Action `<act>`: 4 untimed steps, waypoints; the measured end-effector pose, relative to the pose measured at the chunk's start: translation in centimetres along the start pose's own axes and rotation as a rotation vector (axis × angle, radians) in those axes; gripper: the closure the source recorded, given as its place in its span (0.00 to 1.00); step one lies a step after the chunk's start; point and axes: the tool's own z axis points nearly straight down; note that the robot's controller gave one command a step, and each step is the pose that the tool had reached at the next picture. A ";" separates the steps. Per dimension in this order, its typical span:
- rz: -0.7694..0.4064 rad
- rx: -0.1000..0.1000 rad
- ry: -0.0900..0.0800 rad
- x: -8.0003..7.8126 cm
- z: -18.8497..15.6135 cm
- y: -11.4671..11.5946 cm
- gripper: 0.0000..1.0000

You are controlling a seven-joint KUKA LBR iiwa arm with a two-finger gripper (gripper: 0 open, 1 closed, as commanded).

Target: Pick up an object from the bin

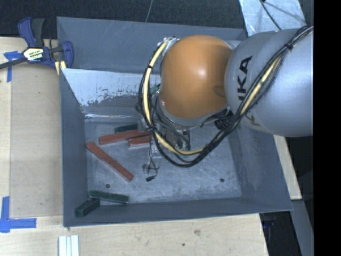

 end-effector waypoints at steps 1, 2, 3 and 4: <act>0.002 -0.001 -0.005 -0.1 -0.2 -0.1 0.00; 0.056 -0.002 -0.010 -1.9 6.8 1.8 0.00; 0.042 -0.001 -0.005 -3.5 7.7 4.2 0.00; 0.050 0.000 -0.003 -3.3 8.4 3.4 0.00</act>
Offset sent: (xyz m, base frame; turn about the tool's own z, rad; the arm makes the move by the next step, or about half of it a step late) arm 0.0389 0.0425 -0.1654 0.1266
